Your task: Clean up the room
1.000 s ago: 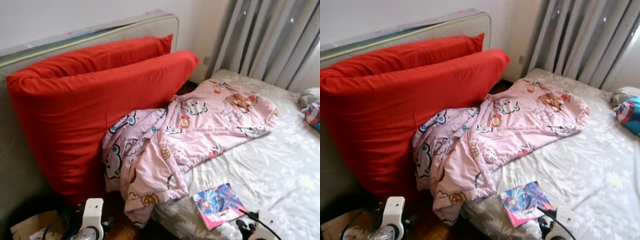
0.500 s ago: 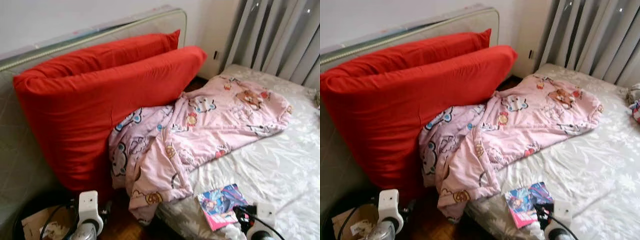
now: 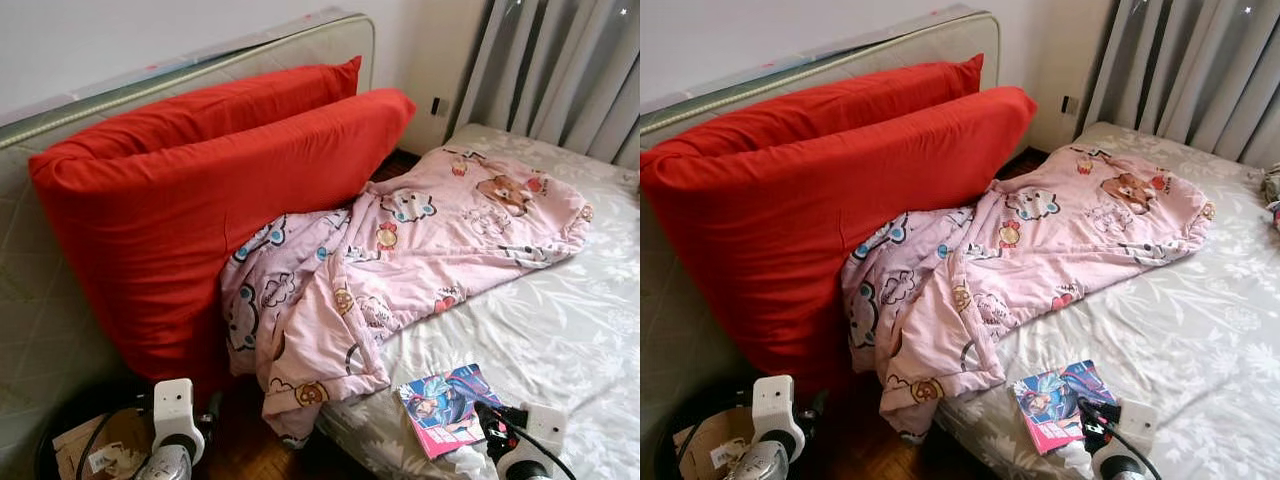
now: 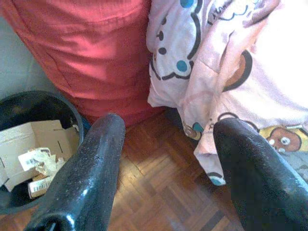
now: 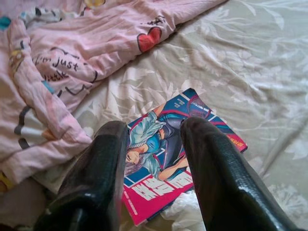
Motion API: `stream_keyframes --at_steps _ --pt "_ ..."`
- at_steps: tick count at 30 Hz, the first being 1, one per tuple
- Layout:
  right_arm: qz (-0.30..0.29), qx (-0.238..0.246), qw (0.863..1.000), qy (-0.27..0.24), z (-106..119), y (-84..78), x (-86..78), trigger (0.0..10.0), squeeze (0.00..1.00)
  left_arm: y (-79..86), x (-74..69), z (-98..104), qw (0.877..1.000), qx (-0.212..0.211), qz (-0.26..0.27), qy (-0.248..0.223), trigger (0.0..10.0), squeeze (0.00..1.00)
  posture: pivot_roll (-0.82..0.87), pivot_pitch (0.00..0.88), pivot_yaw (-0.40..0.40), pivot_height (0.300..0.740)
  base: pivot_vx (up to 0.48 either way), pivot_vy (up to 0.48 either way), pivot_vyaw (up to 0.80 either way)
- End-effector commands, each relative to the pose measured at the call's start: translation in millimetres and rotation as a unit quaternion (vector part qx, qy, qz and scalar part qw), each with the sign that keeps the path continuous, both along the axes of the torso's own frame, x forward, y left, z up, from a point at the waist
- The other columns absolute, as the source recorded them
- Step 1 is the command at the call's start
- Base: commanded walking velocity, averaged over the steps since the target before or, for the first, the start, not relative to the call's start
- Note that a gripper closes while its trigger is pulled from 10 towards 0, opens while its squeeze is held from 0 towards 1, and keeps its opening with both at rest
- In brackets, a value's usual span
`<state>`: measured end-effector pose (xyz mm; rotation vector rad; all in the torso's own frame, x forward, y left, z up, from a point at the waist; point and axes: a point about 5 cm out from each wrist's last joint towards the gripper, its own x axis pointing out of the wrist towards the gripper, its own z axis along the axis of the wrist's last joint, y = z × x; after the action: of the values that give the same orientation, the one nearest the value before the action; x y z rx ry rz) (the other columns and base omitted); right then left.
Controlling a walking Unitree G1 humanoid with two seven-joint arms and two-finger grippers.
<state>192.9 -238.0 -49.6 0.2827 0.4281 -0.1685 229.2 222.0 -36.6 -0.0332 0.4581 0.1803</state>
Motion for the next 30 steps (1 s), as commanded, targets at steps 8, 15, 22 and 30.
stream_keyframes --at_steps 8,15,22,30 --pt "0.047 -0.073 0.960 -0.266 121 41.2 128.8 10.0 0.00 -9.4 103.8 116 0.968 0.041 -0.048 -0.242 10.0 0.00 -0.03 0.000 0.007 0.740 0.000 0.000 0.00" --pt "0.081 -0.111 0.945 -0.298 137 48.4 137.0 10.0 0.00 -16.5 109.3 127 0.959 0.032 -0.056 -0.275 10.0 0.00 -0.03 0.000 0.002 0.740 0.000 0.000 0.00" --pt "0.040 -0.106 0.962 -0.250 120 39.0 128.9 10.0 0.00 -14.0 106.8 121 0.964 0.024 -0.059 -0.257 10.0 0.00 -0.03 0.000 0.005 0.740 0.000 0.000 0.00" --pt "0.021 -0.107 0.968 -0.226 111 26.3 122.6 10.0 0.00 -11.4 106.2 118 0.967 0.022 -0.066 -0.247 10.0 0.00 -0.03 0.000 0.010 0.740 0.000 0.000 0.00"
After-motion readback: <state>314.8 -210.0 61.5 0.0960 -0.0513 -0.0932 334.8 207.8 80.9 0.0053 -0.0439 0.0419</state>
